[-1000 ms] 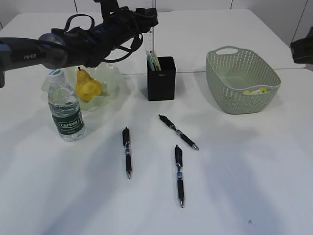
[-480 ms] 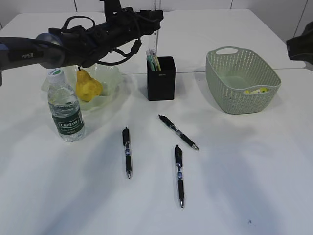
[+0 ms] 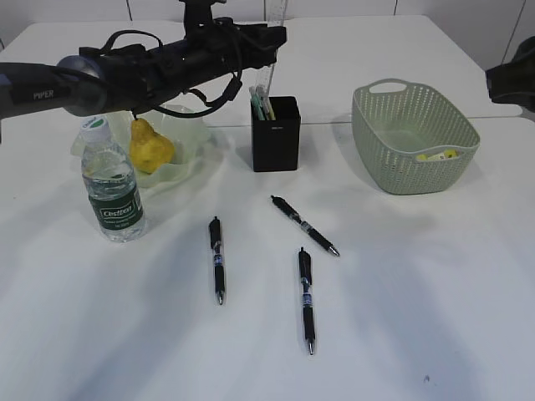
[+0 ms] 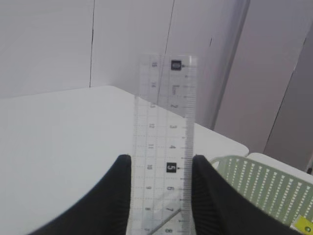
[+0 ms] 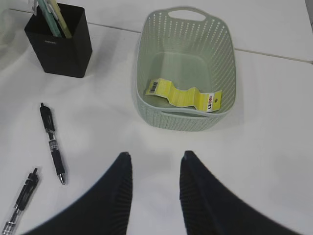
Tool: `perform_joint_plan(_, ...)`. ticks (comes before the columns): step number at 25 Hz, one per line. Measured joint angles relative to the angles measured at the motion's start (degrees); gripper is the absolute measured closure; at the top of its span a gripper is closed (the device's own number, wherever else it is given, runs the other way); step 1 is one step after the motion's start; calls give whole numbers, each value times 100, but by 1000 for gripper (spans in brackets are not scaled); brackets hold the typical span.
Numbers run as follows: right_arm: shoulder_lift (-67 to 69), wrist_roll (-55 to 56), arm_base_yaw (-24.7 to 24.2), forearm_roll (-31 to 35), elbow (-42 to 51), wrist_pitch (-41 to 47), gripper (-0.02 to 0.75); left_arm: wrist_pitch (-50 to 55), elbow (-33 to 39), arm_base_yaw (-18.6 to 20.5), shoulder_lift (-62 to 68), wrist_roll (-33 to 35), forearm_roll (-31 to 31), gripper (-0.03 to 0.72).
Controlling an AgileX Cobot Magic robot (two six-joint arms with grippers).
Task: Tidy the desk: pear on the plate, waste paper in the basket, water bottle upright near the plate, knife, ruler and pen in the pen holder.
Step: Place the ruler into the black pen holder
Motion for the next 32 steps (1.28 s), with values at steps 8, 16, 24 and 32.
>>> perform_joint_plan(8, 0, 0, 0, 0, 0, -10, 458, -167, 0, 0, 0, 0, 842, 441)
perform_joint_plan(16, 0, 0, 0, 0, 0, -10, 458, -188, 0, 24, 0, 0, 982, 441)
perform_joint_plan(24, 0, 0, 0, 0, 0, -10, 458, -188, 0, 47, 0, 0, 1035, 441)
perform_joint_plan(32, 0, 0, 0, 0, 0, -136, 458, -620, 0, 50, 0, -174, 1529, 441)
